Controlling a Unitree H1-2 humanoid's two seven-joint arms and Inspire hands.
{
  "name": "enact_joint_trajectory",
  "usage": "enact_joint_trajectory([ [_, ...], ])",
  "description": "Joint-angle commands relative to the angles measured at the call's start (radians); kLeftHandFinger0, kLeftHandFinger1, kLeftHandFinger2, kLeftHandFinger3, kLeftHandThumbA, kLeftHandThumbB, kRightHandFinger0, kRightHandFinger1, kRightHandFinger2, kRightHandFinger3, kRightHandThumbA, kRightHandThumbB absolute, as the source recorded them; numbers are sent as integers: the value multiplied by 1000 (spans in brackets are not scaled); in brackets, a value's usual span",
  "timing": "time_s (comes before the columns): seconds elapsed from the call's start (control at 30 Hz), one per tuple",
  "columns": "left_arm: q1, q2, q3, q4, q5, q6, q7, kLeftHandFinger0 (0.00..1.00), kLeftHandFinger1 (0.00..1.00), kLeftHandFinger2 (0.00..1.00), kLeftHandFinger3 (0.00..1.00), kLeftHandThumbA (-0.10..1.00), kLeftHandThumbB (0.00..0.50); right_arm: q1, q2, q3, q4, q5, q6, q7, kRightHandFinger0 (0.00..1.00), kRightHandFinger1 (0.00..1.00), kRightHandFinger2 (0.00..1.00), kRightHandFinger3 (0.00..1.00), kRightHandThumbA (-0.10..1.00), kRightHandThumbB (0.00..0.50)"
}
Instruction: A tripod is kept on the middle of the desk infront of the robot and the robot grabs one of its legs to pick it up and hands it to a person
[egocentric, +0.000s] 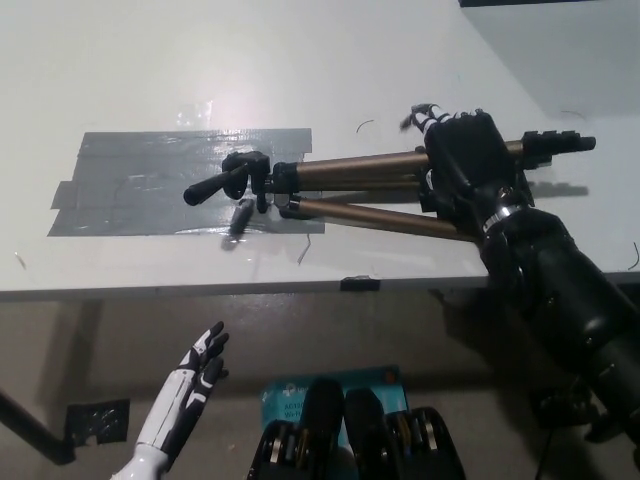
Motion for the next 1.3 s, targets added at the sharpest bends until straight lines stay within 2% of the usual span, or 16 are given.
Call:
enact_joint_trajectory([
  [0.0,-43,25,1,-42,-22,-16,-34,777,911,1000,1000,1000,102,-158,-6,12,68,-60,-155,-316,0,365,825,784,-100,216],
  [0.07,-47,27,-2,-42,-14,-15,-34,762,892,985,1000,1000,104,-162,-10,7,62,-51,-164,-309,0,376,838,797,-100,198],
  [0.17,-48,26,-3,-41,-15,-17,-37,737,869,965,1000,1000,103,-164,-9,-3,57,-41,-182,-318,0,377,834,806,-100,211],
  [0.27,-49,24,-2,-49,-11,1,-39,735,859,950,1000,1000,116,-170,-1,-26,53,-19,-204,-331,0,340,781,787,-100,208],
  [0.4,-57,23,1,-49,-15,9,-42,704,820,906,1000,1000,124,-176,-2,-55,-8,-8,-200,-321,0,355,749,745,-100,221],
  [0.5,-65,24,1,-45,-21,6,-45,680,800,880,1000,1000,109,-184,-6,-87,-80,11,-208,-291,0,394,750,883,-100,182],
  [0.6,-66,24,2,-43,-24,3,-48,682,807,887,1000,1000,111,-186,-7,-106,-123,10,-197,-273,0,433,782,890,-100,165],
  [0.67,-65,26,2,-48,-29,11,-54,700,822,899,1000,1000,121,-193,-6,-130,-181,9,-172,-242,0,443,782,882,-100,180],
  [0.77,-63,25,3,-51,-36,17,-58,718,833,910,1000,1000,127,-194,-10,-149,-236,29,-157,-174,10,474,830,931,-100,213],
  [0.8,-62,24,3,-52,-35,17,-58,718,833,910,1000,1000,127,-195,-10,-152,-241,27,-154,-167,13,479,832,927,-100,215],
  [0.83,-61,25,4,-55,-37,20,-59,719,834,910,1000,1000,121,-200,-10,-154,-239,24,-155,-162,0,455,793,865,-100,228],
  [0.93,-62,25,5,-54,-35,23,-62,717,832,909,1000,1000,116,-218,-19,-134,-194,-8,-187,-186,0,435,778,843,-100,170],
  [0.97,-61,25,4,-55,-30,23,-60,707,825,903,1000,1000,115,-220,-20,-127,-179,-17,-192,-193,0,424,785,846,-100,167],
  [1.07,-63,25,1,-56,-23,22,-61,700,819,891,1000,1000,111,-226,-26,-98,-125,-38,-212,-190,0,404,790,829,-100,218],
  [1.2,-65,22,-1,-52,-16,10,-57,681,810,881,1000,1000,100,-232,-27,-60,-68,-58,-218,-175,0,415,794,863,-100,221],
  [1.27,-65,21,-1,-52,-17,8,-58,673,802,870,1000,1000,101,-235,-24,-36,-31,-62,-213,-143,0,432,820,873,-100,195],
])
